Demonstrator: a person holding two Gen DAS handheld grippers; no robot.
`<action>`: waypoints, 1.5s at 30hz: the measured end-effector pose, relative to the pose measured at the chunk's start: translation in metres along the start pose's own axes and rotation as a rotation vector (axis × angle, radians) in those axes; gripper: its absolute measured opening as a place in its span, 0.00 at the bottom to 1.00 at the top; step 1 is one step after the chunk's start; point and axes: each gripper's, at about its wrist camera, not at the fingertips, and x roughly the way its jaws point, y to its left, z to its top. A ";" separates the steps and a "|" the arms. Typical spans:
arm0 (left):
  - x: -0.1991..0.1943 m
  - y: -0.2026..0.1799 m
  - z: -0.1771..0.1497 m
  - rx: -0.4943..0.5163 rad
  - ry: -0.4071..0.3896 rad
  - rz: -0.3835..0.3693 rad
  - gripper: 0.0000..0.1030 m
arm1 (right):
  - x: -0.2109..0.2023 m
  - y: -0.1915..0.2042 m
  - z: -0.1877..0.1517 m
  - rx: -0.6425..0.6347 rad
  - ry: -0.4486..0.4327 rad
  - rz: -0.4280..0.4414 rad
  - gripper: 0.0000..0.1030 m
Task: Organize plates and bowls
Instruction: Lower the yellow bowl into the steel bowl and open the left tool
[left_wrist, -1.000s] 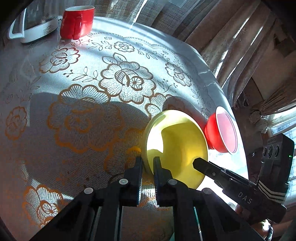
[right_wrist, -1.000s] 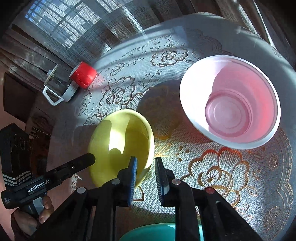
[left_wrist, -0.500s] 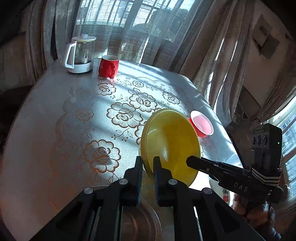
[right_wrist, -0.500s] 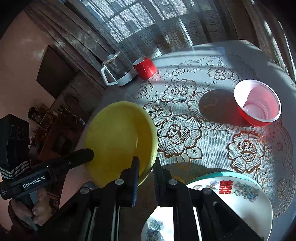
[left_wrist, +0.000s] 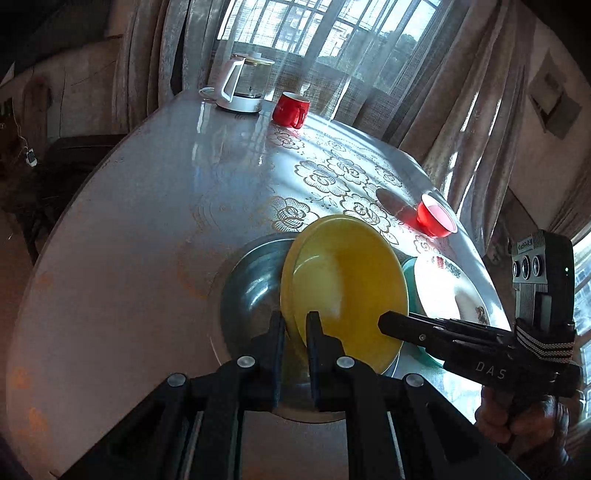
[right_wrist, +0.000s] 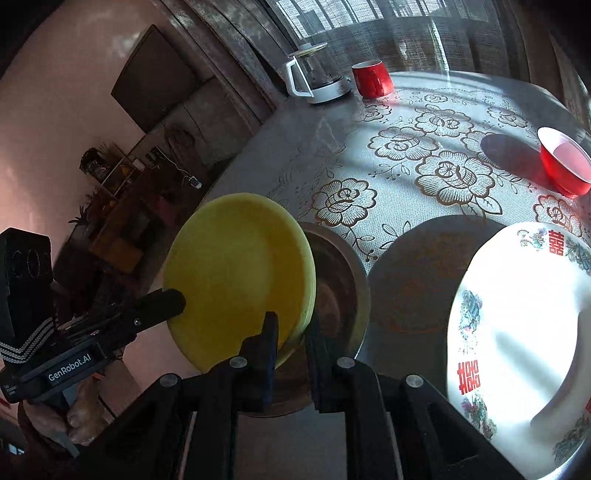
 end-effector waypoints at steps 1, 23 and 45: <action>0.002 0.002 -0.002 -0.005 0.003 0.001 0.11 | 0.003 0.001 -0.002 0.002 0.009 -0.011 0.14; 0.037 0.018 -0.010 0.001 0.033 0.087 0.12 | 0.022 0.016 -0.011 -0.055 0.041 -0.126 0.19; 0.026 -0.009 -0.018 0.106 -0.060 0.228 0.21 | 0.008 0.019 -0.019 -0.084 -0.032 -0.156 0.22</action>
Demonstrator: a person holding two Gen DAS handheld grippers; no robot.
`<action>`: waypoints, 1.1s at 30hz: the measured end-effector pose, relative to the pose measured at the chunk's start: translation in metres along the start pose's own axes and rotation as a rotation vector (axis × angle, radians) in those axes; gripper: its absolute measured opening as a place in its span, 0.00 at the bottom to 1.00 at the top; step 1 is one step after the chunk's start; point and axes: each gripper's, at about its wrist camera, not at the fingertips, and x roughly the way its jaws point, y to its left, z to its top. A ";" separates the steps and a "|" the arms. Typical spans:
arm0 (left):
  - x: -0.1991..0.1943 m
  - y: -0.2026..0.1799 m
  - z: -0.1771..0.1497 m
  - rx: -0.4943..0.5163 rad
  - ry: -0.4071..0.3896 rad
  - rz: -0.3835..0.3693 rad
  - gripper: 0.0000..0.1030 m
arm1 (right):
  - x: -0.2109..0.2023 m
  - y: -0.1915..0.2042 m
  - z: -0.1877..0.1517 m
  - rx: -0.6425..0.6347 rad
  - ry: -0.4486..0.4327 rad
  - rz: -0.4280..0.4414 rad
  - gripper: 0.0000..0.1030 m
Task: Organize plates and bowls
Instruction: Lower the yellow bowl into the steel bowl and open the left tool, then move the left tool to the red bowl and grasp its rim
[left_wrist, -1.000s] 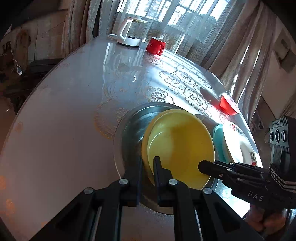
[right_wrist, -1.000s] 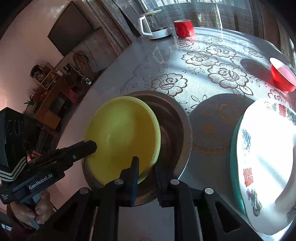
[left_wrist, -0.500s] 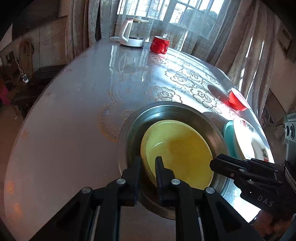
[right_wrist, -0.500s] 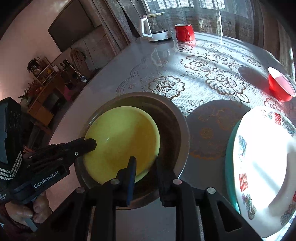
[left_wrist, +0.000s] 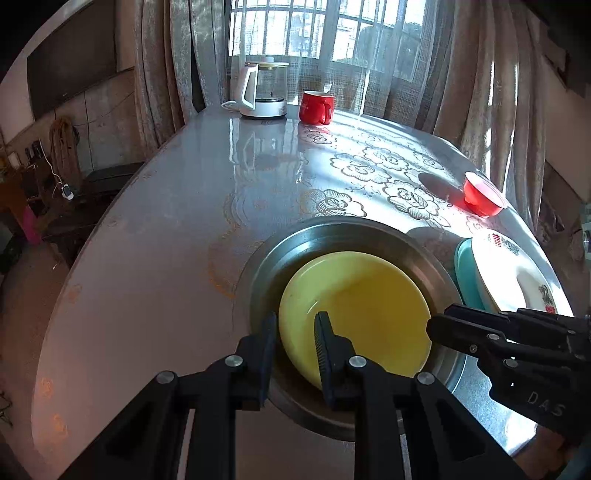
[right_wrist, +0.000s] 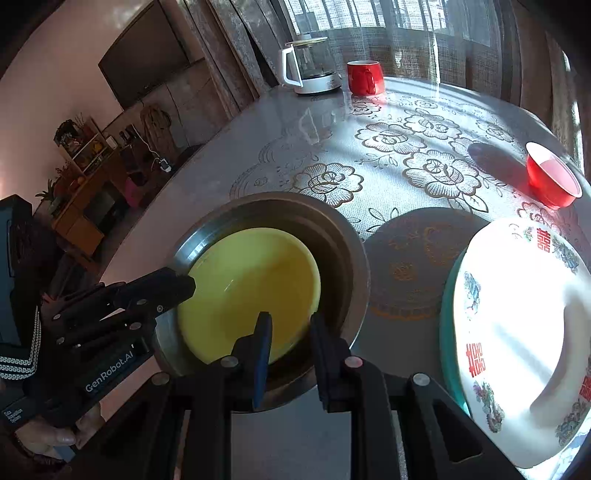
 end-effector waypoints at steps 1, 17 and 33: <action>-0.003 0.000 0.000 -0.004 -0.005 -0.004 0.21 | -0.002 -0.001 0.000 0.004 -0.008 0.006 0.24; -0.046 -0.021 -0.010 0.003 -0.090 -0.026 0.21 | -0.047 -0.023 -0.015 0.053 -0.147 0.053 0.34; -0.048 -0.100 -0.012 0.159 -0.103 -0.080 0.21 | -0.094 -0.112 -0.039 0.271 -0.238 -0.004 0.36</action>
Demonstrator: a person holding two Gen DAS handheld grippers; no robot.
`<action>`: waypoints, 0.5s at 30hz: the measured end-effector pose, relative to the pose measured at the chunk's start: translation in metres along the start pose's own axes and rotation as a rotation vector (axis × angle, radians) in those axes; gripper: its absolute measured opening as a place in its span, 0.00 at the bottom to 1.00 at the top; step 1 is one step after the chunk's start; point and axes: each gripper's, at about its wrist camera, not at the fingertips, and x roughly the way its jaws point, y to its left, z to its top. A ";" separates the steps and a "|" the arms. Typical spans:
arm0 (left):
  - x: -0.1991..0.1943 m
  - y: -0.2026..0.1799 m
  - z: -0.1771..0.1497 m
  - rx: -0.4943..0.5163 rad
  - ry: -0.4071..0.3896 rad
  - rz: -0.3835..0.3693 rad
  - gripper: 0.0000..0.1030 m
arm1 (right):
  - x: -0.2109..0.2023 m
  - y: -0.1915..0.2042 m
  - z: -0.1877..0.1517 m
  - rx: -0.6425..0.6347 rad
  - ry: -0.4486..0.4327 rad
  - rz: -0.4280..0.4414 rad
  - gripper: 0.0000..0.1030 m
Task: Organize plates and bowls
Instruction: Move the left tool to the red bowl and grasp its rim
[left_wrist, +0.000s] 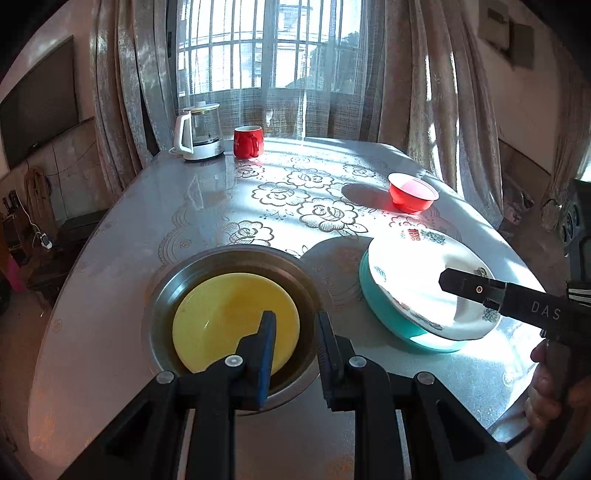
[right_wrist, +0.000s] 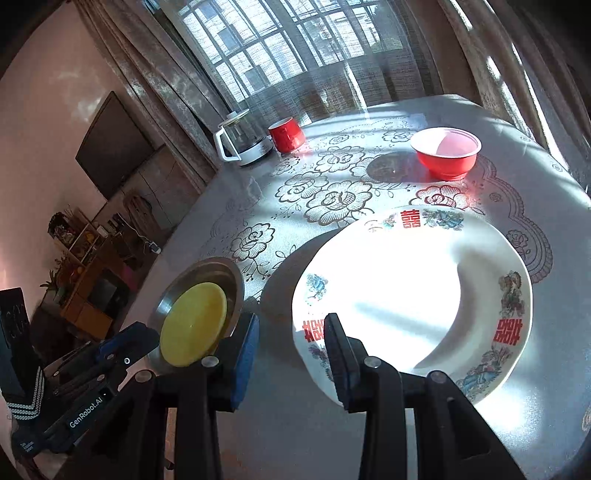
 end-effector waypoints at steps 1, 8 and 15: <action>0.001 -0.005 0.001 0.010 0.000 -0.006 0.21 | -0.003 -0.006 0.001 0.013 -0.008 -0.006 0.36; 0.011 -0.033 0.007 0.064 0.014 -0.037 0.21 | -0.022 -0.043 0.005 0.092 -0.044 -0.049 0.36; 0.042 -0.054 0.035 0.060 0.074 -0.093 0.21 | -0.031 -0.086 0.022 0.183 -0.072 -0.078 0.36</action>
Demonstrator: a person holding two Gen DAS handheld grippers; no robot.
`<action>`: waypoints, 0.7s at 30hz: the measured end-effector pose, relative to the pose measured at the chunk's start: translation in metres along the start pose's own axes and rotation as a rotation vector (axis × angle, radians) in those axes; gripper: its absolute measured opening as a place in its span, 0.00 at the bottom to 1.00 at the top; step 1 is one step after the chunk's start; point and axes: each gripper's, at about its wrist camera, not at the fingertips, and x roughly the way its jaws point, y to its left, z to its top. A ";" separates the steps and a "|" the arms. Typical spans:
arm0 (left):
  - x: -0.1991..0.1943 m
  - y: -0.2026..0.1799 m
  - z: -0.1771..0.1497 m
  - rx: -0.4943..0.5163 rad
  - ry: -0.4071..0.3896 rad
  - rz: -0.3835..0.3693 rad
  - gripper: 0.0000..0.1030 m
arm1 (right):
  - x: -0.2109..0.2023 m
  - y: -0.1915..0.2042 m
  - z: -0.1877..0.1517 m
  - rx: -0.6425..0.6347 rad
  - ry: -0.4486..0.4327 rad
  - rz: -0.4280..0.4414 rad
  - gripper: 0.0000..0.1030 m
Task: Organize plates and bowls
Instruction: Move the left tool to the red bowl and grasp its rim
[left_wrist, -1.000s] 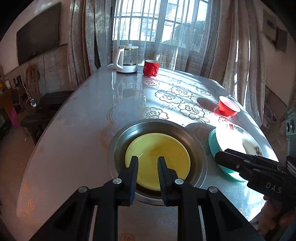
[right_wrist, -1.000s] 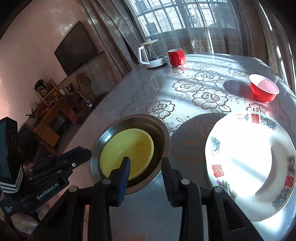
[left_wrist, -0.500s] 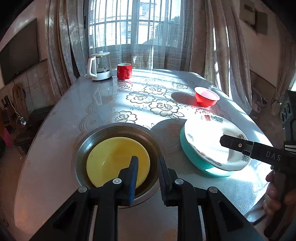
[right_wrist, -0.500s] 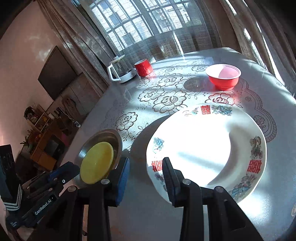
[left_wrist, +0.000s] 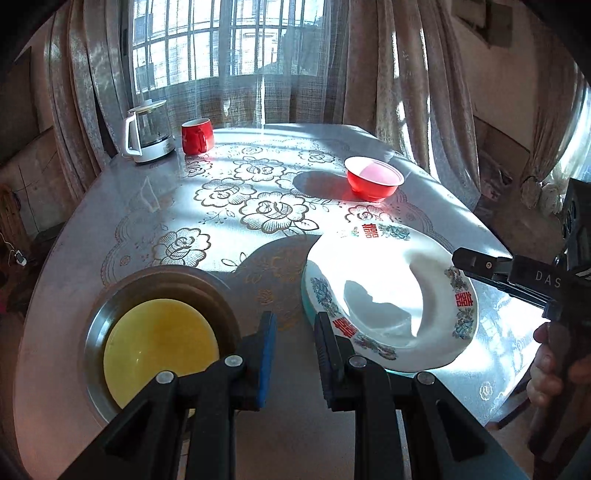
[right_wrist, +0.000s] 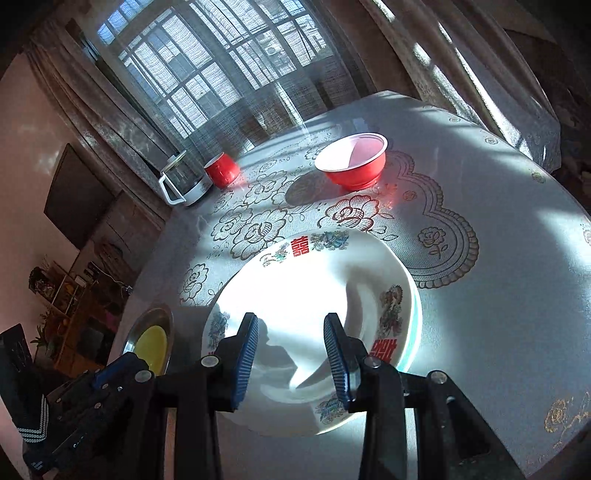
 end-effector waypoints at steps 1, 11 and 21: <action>0.005 -0.002 0.007 -0.008 0.007 -0.007 0.21 | 0.000 -0.005 0.006 0.011 -0.009 0.000 0.36; 0.070 -0.013 0.080 -0.122 0.044 -0.136 0.21 | 0.031 -0.056 0.077 0.144 -0.036 -0.032 0.36; 0.154 -0.034 0.148 -0.214 0.071 -0.254 0.26 | 0.089 -0.091 0.142 0.228 -0.017 -0.057 0.36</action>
